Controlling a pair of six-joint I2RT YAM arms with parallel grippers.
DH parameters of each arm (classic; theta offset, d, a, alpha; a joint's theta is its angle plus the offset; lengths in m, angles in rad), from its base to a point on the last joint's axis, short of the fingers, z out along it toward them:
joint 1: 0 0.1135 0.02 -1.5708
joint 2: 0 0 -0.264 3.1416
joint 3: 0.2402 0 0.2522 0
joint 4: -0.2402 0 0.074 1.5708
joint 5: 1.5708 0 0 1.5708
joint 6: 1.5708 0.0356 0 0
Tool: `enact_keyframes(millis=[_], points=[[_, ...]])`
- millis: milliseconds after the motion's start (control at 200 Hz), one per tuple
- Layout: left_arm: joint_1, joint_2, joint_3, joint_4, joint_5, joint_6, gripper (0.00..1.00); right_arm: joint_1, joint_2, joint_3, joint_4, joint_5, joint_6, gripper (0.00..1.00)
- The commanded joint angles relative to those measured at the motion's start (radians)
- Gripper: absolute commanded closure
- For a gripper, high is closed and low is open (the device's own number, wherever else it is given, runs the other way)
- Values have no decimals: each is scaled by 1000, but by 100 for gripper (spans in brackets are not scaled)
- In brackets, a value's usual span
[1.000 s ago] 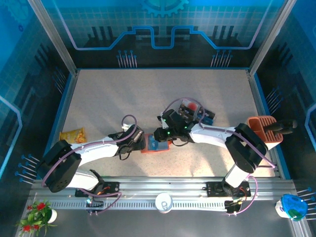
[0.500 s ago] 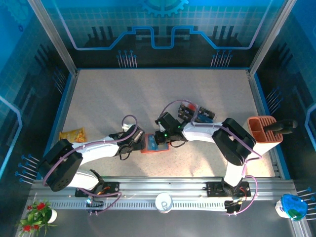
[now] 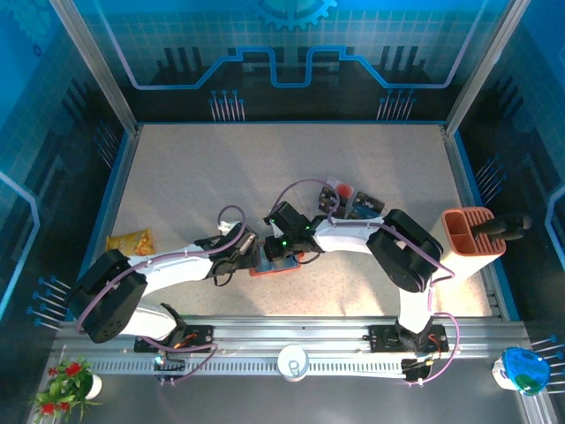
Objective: Put the credit cards into the card holder
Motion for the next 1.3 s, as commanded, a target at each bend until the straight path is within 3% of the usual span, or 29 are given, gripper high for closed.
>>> enact_keyframes(millis=[0,275,1296], points=[[14,-35,10,-34,13,-3,19,-2,-69,-19,-10,-16,12,96],[24,-105,-32,-50,26,-47,18,-10,-143,-84,6,14,22,96],[35,20,-66,-10,14,-70,19,23,15,-8,-14,-4,5,100]])
